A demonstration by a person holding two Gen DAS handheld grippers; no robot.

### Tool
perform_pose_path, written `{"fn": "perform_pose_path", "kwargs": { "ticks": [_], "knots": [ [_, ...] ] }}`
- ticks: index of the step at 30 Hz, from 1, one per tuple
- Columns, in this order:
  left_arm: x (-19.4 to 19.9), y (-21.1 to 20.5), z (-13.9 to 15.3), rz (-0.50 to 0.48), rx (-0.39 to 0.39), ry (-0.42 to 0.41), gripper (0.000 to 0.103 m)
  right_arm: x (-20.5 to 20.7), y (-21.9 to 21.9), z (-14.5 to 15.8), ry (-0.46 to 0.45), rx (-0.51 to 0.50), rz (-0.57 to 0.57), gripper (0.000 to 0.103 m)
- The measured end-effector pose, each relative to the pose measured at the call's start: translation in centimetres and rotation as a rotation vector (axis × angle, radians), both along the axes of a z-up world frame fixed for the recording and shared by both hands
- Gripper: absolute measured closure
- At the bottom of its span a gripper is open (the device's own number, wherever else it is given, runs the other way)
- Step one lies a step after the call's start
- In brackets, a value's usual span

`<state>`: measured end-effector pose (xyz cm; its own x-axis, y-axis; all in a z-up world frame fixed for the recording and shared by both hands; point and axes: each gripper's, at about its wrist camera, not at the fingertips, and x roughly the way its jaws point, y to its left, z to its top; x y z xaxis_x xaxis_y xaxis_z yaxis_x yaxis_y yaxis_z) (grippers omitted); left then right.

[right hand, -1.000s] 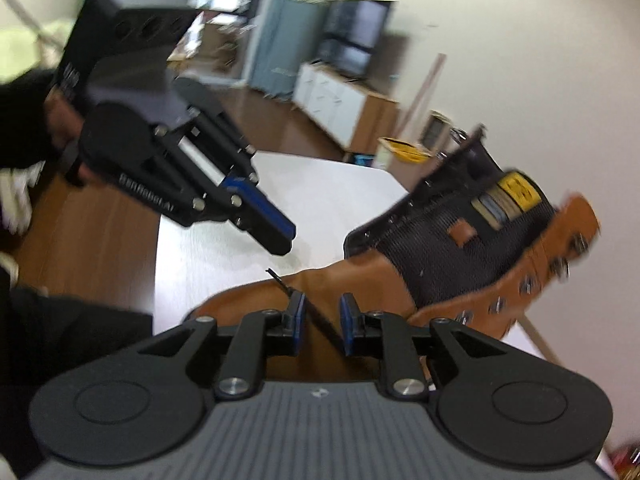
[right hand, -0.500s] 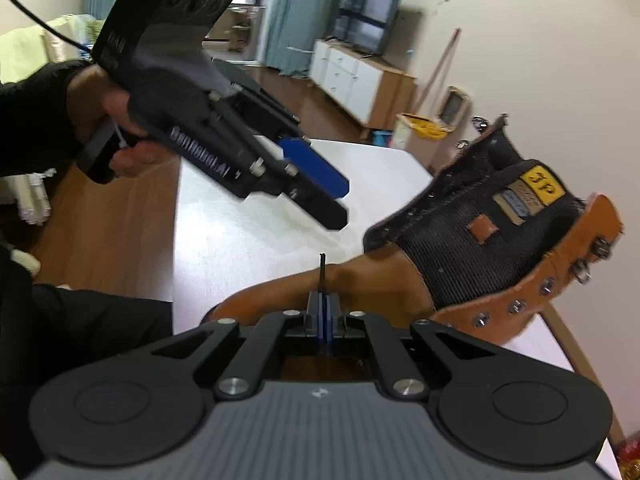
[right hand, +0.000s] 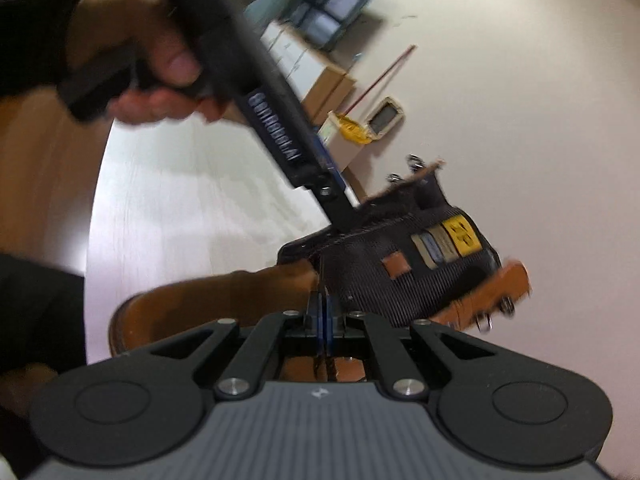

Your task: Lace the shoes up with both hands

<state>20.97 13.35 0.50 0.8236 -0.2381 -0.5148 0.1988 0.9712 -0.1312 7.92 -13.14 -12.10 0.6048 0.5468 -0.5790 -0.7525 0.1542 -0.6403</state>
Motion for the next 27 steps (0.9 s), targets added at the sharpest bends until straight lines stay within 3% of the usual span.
{"fn": "perform_pose_path", "kwargs": {
  "ticks": [4, 15, 19, 27],
  "knots": [
    [-0.2, 0.1, -0.1, -0.003, -0.011, -0.004, 0.063, -0.1, 1.1, -1.0, -0.042, -0.067, 0.028, 0.1],
    [-1.7, 1.3, -0.4, -0.006, -0.026, -0.024, 0.064, 0.4, 2.8, -1.0, -0.054, -0.056, 0.035, 0.1],
    [-1.8, 1.0, -1.0, -0.039, 0.031, -0.012, 0.064, 0.8, 3.0, -1.3, -0.074, -0.043, 0.024, 0.1],
    [-1.9, -0.4, -1.6, -0.191, 0.225, -0.025, 0.064, 1.7, 4.2, -1.5, -0.063, -0.022, 0.048, 0.1]
  ]
}}
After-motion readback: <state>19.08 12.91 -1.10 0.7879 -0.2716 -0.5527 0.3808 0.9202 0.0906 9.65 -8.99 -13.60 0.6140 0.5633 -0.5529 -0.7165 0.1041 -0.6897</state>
